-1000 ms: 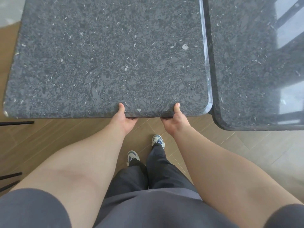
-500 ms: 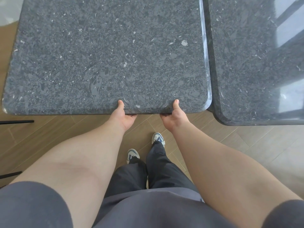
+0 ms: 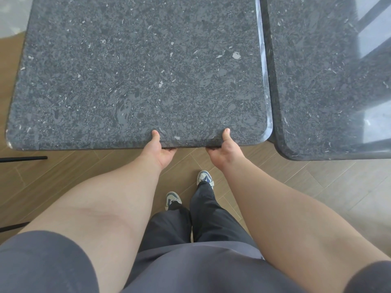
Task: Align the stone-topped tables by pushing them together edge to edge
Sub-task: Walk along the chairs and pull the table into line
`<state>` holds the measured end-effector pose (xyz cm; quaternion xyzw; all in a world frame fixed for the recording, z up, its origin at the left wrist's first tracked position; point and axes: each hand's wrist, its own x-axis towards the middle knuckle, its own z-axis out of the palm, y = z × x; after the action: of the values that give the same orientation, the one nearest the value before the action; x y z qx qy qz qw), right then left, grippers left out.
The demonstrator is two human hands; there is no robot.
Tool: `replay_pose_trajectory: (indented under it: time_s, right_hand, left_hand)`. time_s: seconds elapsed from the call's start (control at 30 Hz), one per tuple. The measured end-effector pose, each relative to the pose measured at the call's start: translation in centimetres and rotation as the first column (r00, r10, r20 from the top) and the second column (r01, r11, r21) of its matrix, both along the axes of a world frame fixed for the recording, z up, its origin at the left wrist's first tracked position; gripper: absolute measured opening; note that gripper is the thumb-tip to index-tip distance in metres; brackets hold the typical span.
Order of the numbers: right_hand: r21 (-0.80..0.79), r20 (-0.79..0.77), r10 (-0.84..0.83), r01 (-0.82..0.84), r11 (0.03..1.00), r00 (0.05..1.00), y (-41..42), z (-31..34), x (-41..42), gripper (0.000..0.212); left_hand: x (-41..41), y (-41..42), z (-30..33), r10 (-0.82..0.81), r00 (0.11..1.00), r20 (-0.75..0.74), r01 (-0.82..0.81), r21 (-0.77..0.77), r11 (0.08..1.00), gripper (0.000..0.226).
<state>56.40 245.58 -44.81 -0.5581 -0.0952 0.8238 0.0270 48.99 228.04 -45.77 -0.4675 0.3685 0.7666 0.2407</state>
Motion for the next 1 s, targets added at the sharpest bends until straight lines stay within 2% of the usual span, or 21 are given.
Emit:
replay_pose_trajectory:
  time_s: [0.43, 0.6, 1.0]
  right_hand:
    - [-0.005, 0.013, 0.026, -0.026, 1.000, 1.000, 0.2, -0.6, 0.8, 0.050]
    - [-0.007, 0.008, 0.025, -0.025, 1.000, 1.000, 0.3, -0.5, 1.2, 0.049]
    - [-0.043, -0.005, 0.005, -0.005, 0.999, 1.000, -0.1, -0.2, 2.3, 0.047]
  left_hand:
    - [0.8, 0.0, 0.4, 0.020, 0.999, 0.025, -0.020, -0.004, 1.000, 0.041]
    - [1.2, 0.1, 0.6, 0.019, 0.999, 0.028, -0.019, -0.006, 1.000, 0.050]
    - [2.5, -0.3, 0.5, -0.004, 1.000, 0.024, 0.004, -0.012, 1.000, 0.045]
